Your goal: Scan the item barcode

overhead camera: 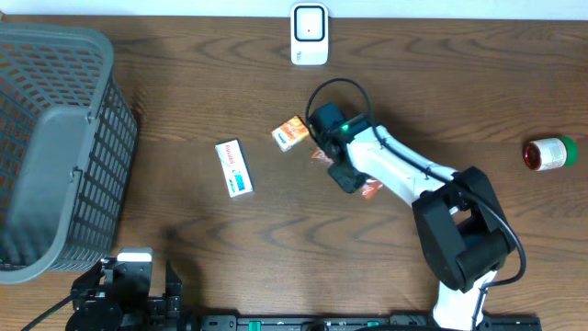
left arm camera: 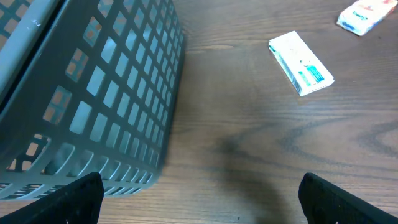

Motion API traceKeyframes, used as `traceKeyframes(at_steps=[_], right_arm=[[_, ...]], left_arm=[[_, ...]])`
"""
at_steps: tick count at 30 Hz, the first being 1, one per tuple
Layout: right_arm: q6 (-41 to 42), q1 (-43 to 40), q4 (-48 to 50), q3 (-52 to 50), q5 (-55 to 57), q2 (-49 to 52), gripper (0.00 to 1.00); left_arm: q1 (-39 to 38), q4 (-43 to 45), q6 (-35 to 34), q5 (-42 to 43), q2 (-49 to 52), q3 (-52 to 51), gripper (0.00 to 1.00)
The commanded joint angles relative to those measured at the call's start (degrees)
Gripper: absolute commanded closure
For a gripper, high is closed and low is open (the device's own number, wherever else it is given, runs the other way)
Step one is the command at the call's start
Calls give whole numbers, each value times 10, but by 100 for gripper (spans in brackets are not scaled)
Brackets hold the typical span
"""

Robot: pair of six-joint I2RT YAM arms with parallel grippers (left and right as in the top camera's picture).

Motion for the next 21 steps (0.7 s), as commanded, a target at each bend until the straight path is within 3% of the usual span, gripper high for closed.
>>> traceKeyframes(at_steps=[1, 4, 9, 21], right_arm=[[54, 35, -28, -6, 208, -17, 99], [157, 75, -76, -6, 373, -17, 99], [202, 120, -80, -6, 410, -11, 99], [190, 271, -88, -9, 560, 205, 99]], left_arm=[[-3, 0, -1, 3, -3, 3, 1], [-3, 0, -1, 3, -3, 3, 1], [-3, 0, -1, 3, -3, 3, 1], [-3, 0, -1, 3, -3, 3, 1]])
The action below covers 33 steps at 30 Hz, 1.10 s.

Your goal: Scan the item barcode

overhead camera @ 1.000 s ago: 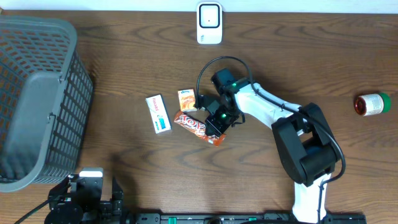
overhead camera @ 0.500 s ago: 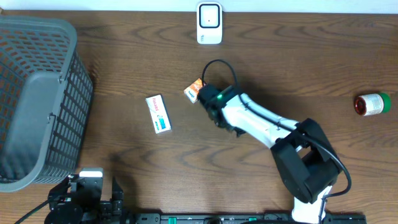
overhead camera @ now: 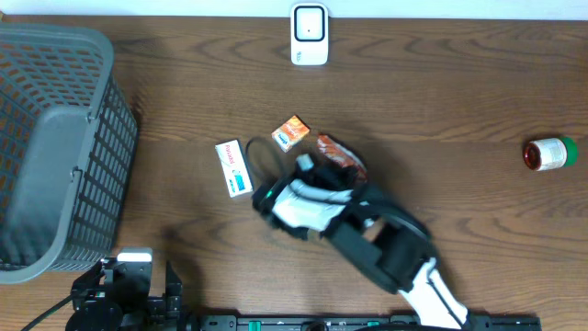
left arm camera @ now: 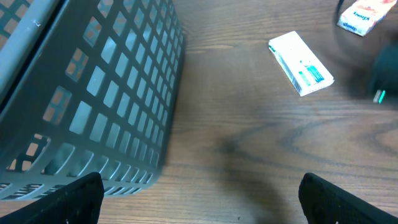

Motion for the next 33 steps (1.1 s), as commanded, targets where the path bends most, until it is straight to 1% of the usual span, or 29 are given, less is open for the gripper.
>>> traceKeyframes(at_steps=[1, 3, 4, 5, 6, 7, 10, 12, 15, 17, 20, 23, 25, 27, 28, 30, 33], right_arm=[[11, 55, 0, -3, 52, 48, 99], [11, 77, 0, -3, 51, 62, 98], [11, 101, -1, -3, 47, 69, 91], [11, 114, -1, -3, 39, 69, 82], [11, 127, -1, -3, 30, 69, 65], [11, 147, -1, -2, 16, 68, 32], [31, 173, -11, -2, -28, 68, 2], [74, 176, -40, -2, -50, 68, 1], [175, 166, -101, -1, -73, 61, 1], [228, 151, -132, -1, -87, 50, 1], [262, 120, -144, -1, -115, 21, 1], [262, 92, -128, -1, -152, -34, 1], [212, 70, -91, -1, -215, -89, 1], [105, 41, -32, -1, -335, -154, 1], [67, 23, -9, -1, -404, -188, 1], [48, -9, 13, -1, -501, -244, 1], [6, -86, 38, -1, -682, -341, 1]], left_arm=[[-3, 0, -1, 3, -3, 3, 1], [-3, 0, -1, 3, -3, 3, 1], [-3, 0, -1, 3, -3, 3, 1], [-3, 0, -1, 3, -3, 3, 1], [-3, 0, -1, 3, -3, 3, 1], [-3, 0, -1, 3, -3, 3, 1], [-3, 0, -1, 3, -3, 3, 1], [-3, 0, -1, 3, -3, 3, 1], [-3, 0, -1, 3, -3, 3, 1], [-3, 0, -1, 3, -3, 3, 1], [-3, -1, -1, 3, -3, 3, 1], [-3, 0, -1, 3, -3, 3, 1], [-3, -1, -1, 3, -3, 3, 1], [-3, 0, -1, 3, -3, 3, 1], [-3, 0, -1, 3, -3, 3, 1], [-3, 0, -1, 3, -3, 3, 1], [-3, 0, -1, 3, -3, 3, 1]])
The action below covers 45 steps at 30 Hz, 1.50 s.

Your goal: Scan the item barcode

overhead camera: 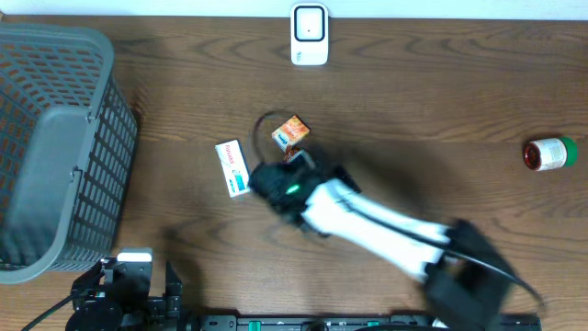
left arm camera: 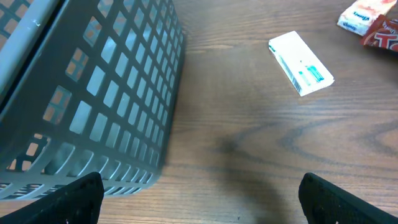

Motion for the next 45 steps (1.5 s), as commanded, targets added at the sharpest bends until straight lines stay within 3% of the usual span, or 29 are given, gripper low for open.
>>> traceKeyframes(at_steps=[1, 6, 15, 22, 24, 26, 28, 29, 33, 36, 40, 45], right_arm=[[-89, -90, 17, 3, -267, -90, 1], [-205, -229, 23, -4, -487, -92, 1], [-265, -258, 87, -26, -480, 16, 2], [-284, -258, 125, -26, -408, 80, 2], [-285, -258, 131, -26, -408, 91, 9], [-286, -258, 134, -26, -408, 95, 28], [-286, -257, 137, -26, -408, 95, 39], [-286, -257, 140, -26, -408, 96, 54], [-286, -257, 143, -26, -408, 97, 76], [-290, -257, 142, -26, -404, 97, 99], [-283, -257, 127, -26, -342, 97, 99], [-213, -253, 100, -19, -193, 87, 99]], left_arm=[[-3, -1, -1, 3, -3, 3, 1], [-3, -1, -1, 3, -3, 3, 1], [-3, -1, -1, 3, -3, 3, 1], [-3, -1, -1, 3, -3, 3, 1], [-3, -1, -1, 3, -3, 3, 1], [-3, -1, -1, 3, -3, 3, 1], [-3, -1, -1, 3, -3, 3, 1], [-3, -1, -1, 3, -3, 3, 1], [-3, -1, -1, 3, -3, 3, 1], [-3, -1, -1, 3, -3, 3, 1], [-3, -1, -1, 3, -3, 3, 1], [-3, -1, -1, 3, -3, 3, 1]])
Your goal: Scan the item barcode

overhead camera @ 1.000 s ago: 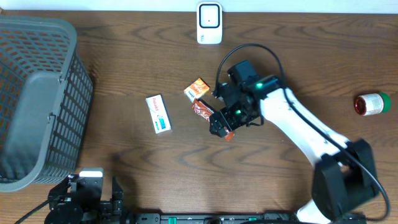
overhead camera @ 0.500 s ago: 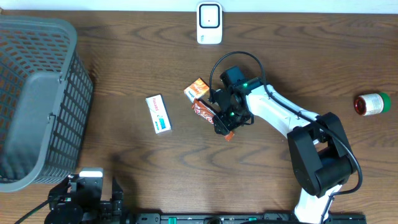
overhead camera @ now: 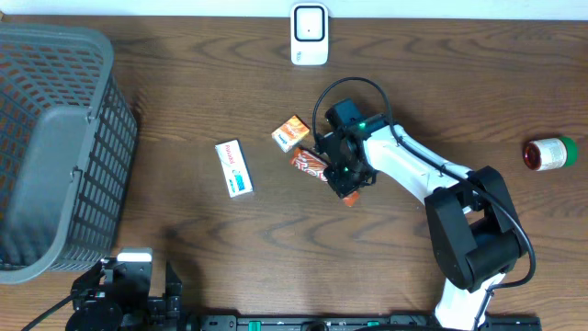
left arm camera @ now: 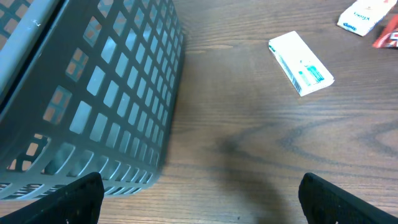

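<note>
The white barcode scanner stands at the table's far edge. My right gripper is at mid-table, shut on a red-orange snack packet that sticks out to its left; one corner of the packet shows in the left wrist view. An orange box lies just left of the right gripper. A white box with teal print lies further left. My left gripper is parked at the near left edge, open and holding nothing.
A large grey mesh basket fills the left side of the table, close to the left gripper. A red bottle with a green cap lies at the far right. The right arm's cable loops above the right gripper.
The right gripper was beside the white box at centre-left. It now sits further right, below the orange box, with the red packet in it. The left arm has not moved.
The right gripper was on the red packet right of the orange box. It then showed blurred near the white box, the packet near the orange box. It stayed at centre-left after that, and now is back right of the boxes holding the packet.
</note>
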Motion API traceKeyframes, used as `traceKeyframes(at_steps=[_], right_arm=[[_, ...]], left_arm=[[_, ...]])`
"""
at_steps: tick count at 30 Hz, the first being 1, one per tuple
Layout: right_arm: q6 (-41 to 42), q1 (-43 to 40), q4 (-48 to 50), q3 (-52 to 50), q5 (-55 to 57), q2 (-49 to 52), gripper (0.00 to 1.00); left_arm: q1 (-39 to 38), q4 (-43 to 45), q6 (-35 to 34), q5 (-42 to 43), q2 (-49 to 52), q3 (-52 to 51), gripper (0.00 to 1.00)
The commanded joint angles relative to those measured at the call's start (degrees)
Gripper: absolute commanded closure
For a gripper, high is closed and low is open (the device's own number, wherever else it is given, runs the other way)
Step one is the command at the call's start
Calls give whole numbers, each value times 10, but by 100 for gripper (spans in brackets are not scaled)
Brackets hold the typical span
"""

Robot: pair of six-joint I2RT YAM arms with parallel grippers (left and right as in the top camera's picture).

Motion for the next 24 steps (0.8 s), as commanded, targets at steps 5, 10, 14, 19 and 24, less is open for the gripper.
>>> traceKeyframes(at_steps=[5, 10, 14, 19, 24], right_arm=[[109, 35, -19, 2, 291, -20, 99], [199, 107, -53, 2, 464, -35, 99], [218, 171, -54, 0, 466, -35, 99], [239, 216, -51, 0, 464, -35, 98], [226, 244, -61, -6, 471, -35, 90]], left_arm=[[-3, 0, -1, 3, -3, 3, 1], [-3, 0, -1, 3, -3, 3, 1], [-3, 0, -1, 3, -3, 3, 1], [-3, 0, -1, 3, -3, 3, 1], [-3, 0, -1, 3, -3, 3, 1]])
